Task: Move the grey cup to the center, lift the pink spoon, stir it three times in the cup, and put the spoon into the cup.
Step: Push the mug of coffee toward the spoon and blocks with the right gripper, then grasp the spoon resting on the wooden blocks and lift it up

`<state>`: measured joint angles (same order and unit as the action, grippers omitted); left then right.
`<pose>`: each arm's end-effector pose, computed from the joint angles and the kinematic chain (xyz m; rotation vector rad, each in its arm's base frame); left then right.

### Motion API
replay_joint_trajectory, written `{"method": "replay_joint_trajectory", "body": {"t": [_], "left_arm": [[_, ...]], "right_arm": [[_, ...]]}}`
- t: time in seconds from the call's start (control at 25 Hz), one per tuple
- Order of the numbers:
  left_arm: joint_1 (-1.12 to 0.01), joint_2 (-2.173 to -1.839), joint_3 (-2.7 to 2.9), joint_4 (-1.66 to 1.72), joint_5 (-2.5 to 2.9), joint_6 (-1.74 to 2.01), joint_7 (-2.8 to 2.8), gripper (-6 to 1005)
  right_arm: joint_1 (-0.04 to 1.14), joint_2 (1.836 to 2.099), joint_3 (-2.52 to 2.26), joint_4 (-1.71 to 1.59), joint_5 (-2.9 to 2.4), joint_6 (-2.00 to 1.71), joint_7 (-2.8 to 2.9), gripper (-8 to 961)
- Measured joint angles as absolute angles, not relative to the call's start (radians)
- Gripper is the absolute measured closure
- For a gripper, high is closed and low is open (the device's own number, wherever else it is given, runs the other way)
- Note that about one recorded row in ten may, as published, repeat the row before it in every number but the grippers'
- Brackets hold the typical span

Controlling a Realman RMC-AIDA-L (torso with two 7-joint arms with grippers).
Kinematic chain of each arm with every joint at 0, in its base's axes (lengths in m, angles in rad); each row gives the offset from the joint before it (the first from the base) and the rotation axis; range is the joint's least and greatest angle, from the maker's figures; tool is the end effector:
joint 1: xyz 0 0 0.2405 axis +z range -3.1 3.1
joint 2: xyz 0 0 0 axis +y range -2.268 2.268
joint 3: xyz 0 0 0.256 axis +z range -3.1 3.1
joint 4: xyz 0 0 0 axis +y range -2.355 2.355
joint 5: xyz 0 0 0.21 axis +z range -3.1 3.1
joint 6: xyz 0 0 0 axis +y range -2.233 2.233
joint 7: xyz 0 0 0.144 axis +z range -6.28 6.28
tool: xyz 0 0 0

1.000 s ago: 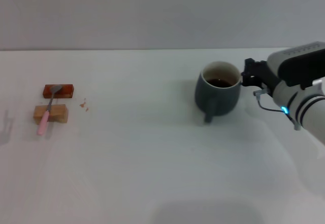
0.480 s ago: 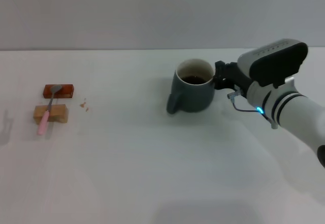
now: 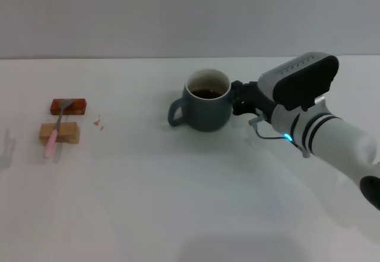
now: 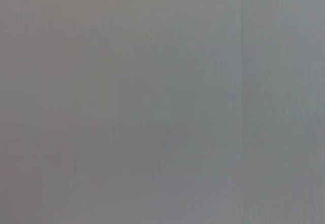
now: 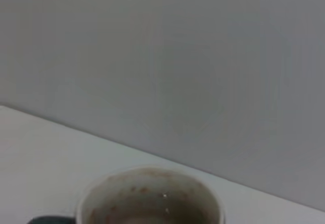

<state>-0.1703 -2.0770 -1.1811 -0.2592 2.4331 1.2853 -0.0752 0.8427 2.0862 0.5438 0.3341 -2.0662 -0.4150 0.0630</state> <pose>-0.3841 0.2562 0.0297 -1.2720 -0.5624 -0.6171 0.2138 0.4130 -0.1202 -2.1379 0.6300 0.3489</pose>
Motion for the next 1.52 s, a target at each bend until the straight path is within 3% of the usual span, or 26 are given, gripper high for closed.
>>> {"method": "replay_joint_trajectory", "body": {"t": [0.64,0.84,1.28,1.52], "left_arm": [[-0.173,-2.077,-1.181,-0.259,2.433,1.283,-0.075,320],[-0.165,-2.077,-1.179,-0.258,2.436,1.283,-0.075,322],[-0.16,-2.078,-1.077,-0.259,2.432,1.3,-0.075,329],[-0.139,-2.077,-0.949,-0.279,2.432,1.326,-0.073,332]], "right_arm": [[0.818,2.087,0.477,0.369,-2.066,-0.502,0.055,955],[0.702,2.08,0.506,0.295,-2.06,-0.736,0.048,955],[0.28,2.085,0.81,0.219,-2.055,-1.441,-0.052,954],[0.22,2.085,0.872,0.203,-2.054,-1.454,-0.049,954]]}}
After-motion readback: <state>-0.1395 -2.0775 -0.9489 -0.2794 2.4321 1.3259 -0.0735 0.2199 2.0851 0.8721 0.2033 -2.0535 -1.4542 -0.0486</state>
